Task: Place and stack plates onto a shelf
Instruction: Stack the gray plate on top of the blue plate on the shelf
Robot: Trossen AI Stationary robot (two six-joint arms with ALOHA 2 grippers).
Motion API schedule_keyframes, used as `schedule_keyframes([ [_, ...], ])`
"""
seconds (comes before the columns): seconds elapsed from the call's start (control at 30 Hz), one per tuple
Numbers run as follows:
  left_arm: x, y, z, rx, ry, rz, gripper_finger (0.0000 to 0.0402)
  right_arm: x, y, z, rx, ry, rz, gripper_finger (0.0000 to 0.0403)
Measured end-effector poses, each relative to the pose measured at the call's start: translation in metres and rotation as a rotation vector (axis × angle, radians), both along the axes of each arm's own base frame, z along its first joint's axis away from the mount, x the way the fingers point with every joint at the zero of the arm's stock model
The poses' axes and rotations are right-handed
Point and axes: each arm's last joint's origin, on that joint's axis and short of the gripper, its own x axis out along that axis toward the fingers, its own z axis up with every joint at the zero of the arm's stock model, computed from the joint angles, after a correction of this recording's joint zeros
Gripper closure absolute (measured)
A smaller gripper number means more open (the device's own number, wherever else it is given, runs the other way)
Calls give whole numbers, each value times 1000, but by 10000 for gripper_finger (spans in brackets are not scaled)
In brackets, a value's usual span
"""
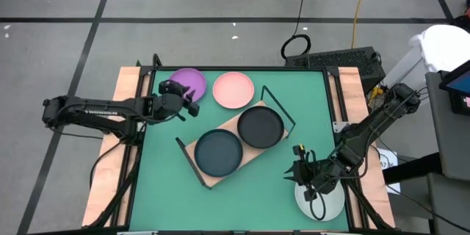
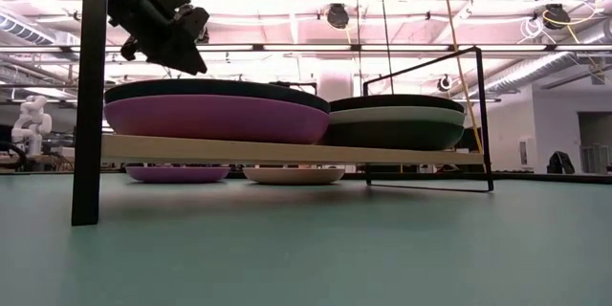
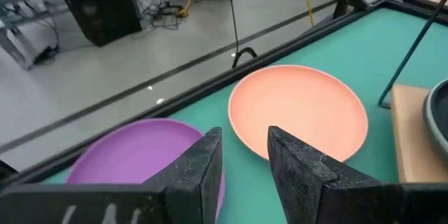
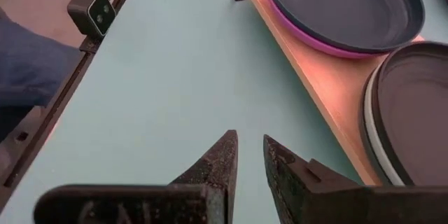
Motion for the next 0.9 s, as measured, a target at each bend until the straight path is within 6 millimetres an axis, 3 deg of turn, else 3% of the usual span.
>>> schedule_keyframes([
  [0.27,1,-1,0,-33,-34,-10,279,-2,-1,-4,75,56,-76,346],
  [0.6,1,-3,-2,-69,9,-105,279,-15,2,-38,133,503,-119,346],
  [0.77,1,-3,-2,-51,31,-120,279,-13,-2,-39,91,522,-61,336],
  [0.9,2,-4,-2,-50,33,-125,279,-11,-5,-40,54,515,-4,299],
])
